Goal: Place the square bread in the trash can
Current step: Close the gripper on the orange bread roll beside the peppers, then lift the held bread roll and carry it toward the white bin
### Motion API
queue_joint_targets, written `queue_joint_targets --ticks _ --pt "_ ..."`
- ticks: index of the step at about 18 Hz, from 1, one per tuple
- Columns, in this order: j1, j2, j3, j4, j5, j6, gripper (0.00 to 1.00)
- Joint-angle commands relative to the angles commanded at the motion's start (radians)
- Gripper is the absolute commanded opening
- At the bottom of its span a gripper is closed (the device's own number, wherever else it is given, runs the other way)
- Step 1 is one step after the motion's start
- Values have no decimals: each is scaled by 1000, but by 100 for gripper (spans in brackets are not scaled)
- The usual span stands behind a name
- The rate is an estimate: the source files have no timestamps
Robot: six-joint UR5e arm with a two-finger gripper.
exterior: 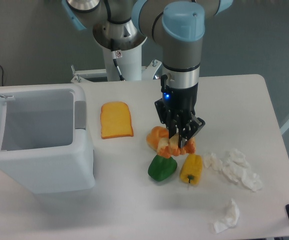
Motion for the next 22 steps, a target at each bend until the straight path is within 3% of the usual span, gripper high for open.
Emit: queue_joint_targets --ticks 9,22 --pt "-2 28 3 0 -37 -112 38" --pt "0 87 12 2 -218 -408 38"
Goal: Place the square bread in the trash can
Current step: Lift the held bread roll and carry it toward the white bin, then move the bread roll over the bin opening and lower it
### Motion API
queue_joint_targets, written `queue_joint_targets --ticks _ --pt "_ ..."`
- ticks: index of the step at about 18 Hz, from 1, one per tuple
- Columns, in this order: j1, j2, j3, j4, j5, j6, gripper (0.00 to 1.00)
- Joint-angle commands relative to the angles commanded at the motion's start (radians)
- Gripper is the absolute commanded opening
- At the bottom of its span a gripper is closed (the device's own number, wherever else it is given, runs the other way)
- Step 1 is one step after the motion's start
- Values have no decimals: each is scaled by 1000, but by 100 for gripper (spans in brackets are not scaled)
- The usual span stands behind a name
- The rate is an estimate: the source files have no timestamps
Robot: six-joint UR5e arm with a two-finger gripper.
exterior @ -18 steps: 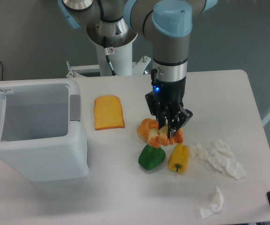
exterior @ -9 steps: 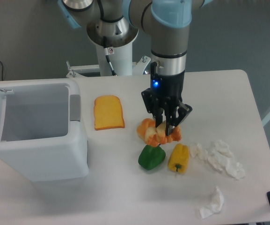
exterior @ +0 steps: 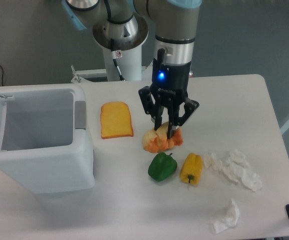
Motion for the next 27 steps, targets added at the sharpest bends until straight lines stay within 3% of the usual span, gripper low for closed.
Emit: queue_joint_targets --ticks 12,27 --pt "-14 8 -1 -2 -224 -305 38" --pt "-158 31 -15 -2 -315 -476 38"
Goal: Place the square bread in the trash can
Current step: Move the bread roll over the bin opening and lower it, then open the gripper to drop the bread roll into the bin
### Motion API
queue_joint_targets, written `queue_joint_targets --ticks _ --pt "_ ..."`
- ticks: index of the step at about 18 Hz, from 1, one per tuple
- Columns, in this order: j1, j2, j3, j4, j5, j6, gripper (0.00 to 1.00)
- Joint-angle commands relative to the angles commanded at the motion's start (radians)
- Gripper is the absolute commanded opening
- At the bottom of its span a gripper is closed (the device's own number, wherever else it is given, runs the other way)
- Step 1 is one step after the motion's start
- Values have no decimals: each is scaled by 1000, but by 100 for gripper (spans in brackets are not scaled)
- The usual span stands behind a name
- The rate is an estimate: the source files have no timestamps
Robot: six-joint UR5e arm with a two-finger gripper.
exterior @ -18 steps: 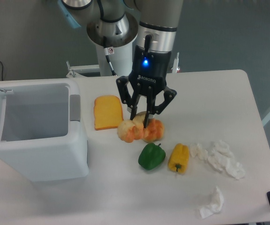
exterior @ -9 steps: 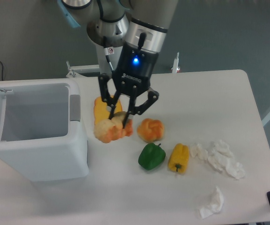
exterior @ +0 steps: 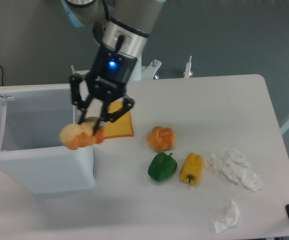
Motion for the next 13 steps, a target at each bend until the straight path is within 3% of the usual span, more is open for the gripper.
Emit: queue_joint_targets --ticks 5,13 --pt "-43 6 -3 -2 -6 -5 38" --pt "-74 55 -60 -18 -2 -9 40"
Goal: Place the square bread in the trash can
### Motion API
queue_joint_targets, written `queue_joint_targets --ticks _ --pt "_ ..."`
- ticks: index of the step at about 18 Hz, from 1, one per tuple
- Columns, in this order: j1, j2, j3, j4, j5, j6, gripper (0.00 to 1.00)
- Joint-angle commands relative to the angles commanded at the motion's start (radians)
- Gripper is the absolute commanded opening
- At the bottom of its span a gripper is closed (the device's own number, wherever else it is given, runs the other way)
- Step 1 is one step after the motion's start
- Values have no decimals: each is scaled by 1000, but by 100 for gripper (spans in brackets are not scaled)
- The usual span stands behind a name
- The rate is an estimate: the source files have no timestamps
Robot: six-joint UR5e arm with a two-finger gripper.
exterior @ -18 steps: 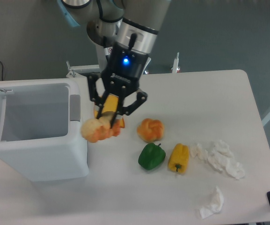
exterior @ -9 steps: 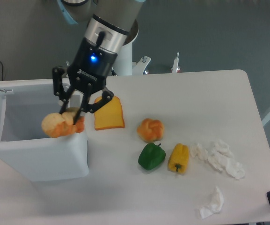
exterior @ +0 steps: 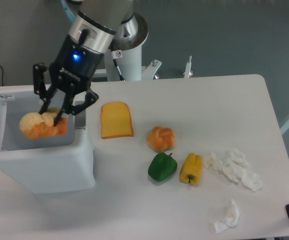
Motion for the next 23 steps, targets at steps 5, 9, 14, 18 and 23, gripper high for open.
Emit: queue_joint_targets --ticks 5,9,14,18,23 --pt "-2 22 -48 -2 2 3 42" --pt "-11 22 -51 -2 2 2 49" --pt "-12 20 -52 -2 5 8 60" --pt "-12 18 -51 0 6 9 61" --pt "-12 15 -51 1 6 11 68"
